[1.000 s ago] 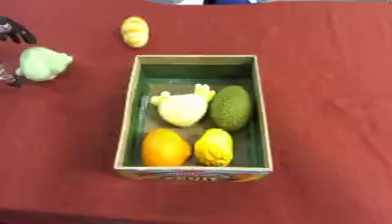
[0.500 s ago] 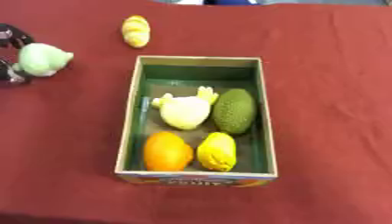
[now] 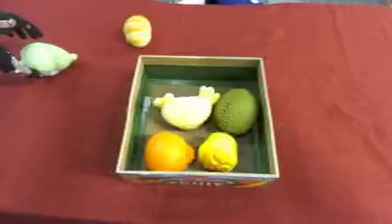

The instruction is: Pick up objects on the table and place them in the box.

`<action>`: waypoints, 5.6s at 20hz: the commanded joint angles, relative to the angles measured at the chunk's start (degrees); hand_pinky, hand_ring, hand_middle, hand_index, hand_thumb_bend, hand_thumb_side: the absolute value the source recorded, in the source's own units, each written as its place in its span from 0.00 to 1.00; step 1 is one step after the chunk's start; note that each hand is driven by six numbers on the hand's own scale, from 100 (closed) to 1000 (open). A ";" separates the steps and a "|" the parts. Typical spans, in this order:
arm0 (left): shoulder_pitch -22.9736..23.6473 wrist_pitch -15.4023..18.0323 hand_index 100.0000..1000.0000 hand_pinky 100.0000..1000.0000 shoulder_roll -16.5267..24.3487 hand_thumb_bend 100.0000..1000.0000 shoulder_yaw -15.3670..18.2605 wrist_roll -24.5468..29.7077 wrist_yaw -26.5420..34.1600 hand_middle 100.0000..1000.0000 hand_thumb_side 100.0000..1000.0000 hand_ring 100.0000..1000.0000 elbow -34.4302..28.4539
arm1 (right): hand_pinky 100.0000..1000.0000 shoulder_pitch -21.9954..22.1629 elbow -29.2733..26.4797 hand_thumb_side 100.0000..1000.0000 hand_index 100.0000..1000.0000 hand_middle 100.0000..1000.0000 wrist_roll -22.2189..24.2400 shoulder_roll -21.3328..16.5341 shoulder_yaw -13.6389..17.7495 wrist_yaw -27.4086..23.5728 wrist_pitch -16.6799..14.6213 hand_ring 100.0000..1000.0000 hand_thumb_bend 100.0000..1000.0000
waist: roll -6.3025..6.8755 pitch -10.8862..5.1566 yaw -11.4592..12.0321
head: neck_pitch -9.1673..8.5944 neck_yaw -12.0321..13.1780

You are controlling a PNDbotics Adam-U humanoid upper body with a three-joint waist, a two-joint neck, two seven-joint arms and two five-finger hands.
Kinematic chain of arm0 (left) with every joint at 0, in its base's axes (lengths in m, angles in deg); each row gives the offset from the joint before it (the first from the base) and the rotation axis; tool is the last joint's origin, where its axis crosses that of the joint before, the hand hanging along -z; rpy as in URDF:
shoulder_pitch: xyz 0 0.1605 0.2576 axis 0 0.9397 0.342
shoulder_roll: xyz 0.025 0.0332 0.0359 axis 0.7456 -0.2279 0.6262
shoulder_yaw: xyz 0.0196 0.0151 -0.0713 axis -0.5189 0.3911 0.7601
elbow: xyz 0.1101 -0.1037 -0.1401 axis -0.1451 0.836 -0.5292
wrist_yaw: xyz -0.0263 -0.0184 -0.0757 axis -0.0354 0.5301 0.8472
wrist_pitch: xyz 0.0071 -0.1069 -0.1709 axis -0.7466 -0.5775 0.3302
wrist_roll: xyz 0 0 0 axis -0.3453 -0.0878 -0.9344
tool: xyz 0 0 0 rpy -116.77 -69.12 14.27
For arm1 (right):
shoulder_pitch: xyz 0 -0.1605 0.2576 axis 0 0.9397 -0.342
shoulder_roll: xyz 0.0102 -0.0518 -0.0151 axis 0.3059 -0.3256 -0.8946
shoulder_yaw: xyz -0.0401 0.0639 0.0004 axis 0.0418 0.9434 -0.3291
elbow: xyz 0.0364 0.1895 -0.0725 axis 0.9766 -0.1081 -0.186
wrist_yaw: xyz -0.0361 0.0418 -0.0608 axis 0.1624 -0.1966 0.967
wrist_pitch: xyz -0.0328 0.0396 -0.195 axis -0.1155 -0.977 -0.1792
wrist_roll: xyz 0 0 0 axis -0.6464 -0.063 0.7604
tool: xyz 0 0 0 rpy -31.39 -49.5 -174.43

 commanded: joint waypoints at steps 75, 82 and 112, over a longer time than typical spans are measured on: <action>-5.13 -11.77 0.83 0.81 -5.79 0.04 -8.69 2.55 16.94 0.72 0.37 0.75 -35.32 | 0.77 -1.83 -0.85 0.47 0.86 0.77 0.32 0.18 1.36 -1.88 0.43 0.70 0.00 | 3.44 -3.13 -1.19 | 1.17 -0.96; -7.76 -14.11 0.86 0.83 -0.84 0.18 -7.75 4.23 15.03 0.78 0.38 0.79 -26.68 | 0.77 -1.99 -0.85 0.47 0.86 0.77 0.18 -0.14 1.38 -1.76 0.38 0.70 0.00 | 3.66 -2.41 -1.35 | 0.47 -0.36; -16.79 -2.02 0.87 0.82 -11.25 0.29 2.78 3.90 -7.21 0.77 0.26 0.80 9.64 | 0.77 -7.05 -0.85 0.47 0.86 0.76 1.42 0.82 0.38 -1.22 0.73 0.70 0.00 | 3.76 3.70 -6.04 | -6.42 5.34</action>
